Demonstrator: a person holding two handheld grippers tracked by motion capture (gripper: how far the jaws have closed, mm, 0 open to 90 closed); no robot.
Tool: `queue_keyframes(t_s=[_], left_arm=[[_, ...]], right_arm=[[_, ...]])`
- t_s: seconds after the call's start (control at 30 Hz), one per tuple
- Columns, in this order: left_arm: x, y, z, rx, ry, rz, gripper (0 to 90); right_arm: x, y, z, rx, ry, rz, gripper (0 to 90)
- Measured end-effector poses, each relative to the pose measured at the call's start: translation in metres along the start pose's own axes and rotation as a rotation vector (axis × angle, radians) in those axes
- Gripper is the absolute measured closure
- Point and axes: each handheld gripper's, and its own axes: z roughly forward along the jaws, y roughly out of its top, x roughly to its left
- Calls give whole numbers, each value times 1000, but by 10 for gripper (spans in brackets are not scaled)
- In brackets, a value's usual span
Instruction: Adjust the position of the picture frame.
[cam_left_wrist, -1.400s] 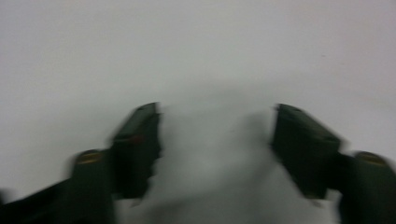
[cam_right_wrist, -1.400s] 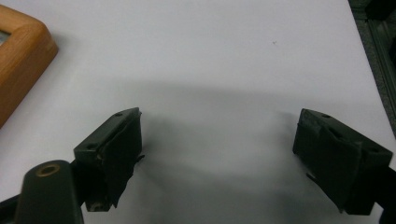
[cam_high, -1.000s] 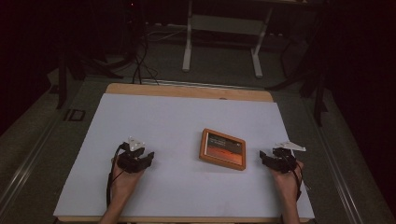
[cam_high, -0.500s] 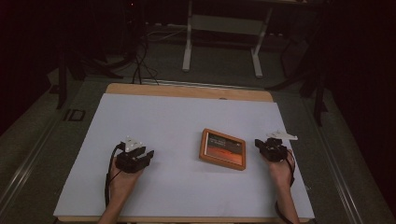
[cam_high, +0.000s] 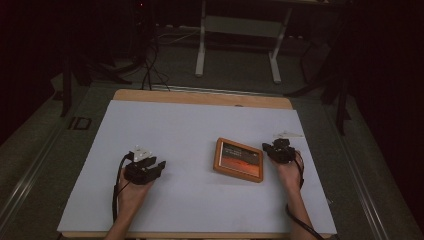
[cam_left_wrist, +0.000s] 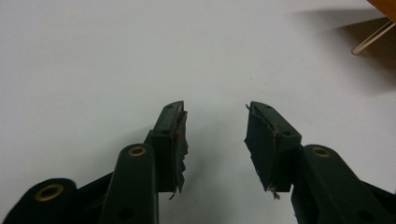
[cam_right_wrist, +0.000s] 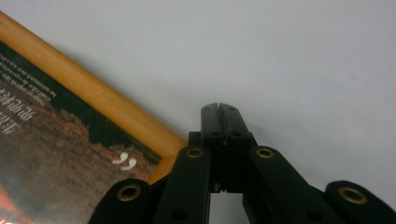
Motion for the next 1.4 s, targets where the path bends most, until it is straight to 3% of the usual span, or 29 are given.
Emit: queue_keyframes(t_s=[0.33,0.53,0.83,0.93,1.13,1.4], left_arm=[[-5,0,2,10,-15,11,567],[-8,-1,4,14,-25,18,567],[-10,-1,3,13,-39,14,567],[-10,-1,2,15,-75,-8,566],[-17,2,-1,13,-110,-5,565],[-29,4,0,22,-165,23,566]], right_arm=[[-3,-4,7,38,39,11,900],[-5,-10,5,22,68,19,900],[10,-16,-5,51,83,-98,900],[17,-20,-11,58,82,-123,900],[39,-29,-24,89,84,-202,900],[77,-32,-36,90,149,-293,900]])
